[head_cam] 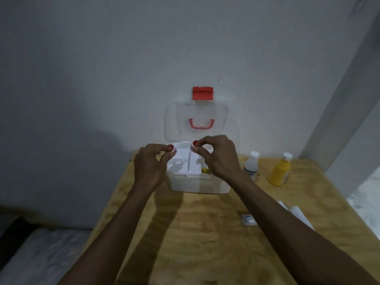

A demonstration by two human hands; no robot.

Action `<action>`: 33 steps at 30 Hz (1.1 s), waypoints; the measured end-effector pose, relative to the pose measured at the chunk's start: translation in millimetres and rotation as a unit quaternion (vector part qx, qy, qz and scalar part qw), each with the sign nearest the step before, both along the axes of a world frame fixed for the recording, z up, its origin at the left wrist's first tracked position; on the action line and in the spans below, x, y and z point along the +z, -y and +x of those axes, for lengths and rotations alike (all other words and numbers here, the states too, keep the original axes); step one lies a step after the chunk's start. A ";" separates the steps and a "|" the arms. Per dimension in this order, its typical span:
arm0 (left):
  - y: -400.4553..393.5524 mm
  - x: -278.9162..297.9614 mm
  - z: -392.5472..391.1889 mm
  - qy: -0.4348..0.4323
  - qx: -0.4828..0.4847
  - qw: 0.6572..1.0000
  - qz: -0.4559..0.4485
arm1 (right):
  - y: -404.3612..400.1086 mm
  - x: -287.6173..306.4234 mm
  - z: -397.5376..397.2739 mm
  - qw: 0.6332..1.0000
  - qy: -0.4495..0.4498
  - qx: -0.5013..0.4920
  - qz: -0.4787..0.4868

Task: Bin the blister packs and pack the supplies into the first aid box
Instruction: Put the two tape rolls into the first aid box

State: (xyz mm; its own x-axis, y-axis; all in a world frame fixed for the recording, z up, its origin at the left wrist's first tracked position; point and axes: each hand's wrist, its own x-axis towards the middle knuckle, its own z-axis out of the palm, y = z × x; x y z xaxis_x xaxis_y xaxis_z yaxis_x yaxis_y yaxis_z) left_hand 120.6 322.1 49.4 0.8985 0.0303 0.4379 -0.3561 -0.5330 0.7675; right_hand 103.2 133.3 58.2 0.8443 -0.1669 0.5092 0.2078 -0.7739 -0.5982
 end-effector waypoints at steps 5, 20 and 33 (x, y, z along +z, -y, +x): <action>5.0 -6.4 33.3 -0.025 -0.016 0.997 0.067 | -13.8 -5.9 42.2 0.998 -0.038 0.008 -0.046; 7.0 -22.1 67.6 -0.114 0.009 0.985 0.128 | -26.6 -32.1 72.4 0.989 -0.096 -0.015 -0.108; 4.8 -23.2 55.5 -0.127 -0.015 0.986 0.109 | -26.4 -34.7 68.6 0.992 -0.087 -0.021 -0.094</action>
State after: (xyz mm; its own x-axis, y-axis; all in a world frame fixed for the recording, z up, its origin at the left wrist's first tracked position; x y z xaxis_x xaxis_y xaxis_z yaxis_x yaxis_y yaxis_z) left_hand 176.1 317.3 26.1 0.9790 -0.0684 0.1922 -0.1859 -0.6871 0.7024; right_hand 171.8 159.7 23.5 0.9163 -0.1195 0.3823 0.0796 -0.8811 -0.4661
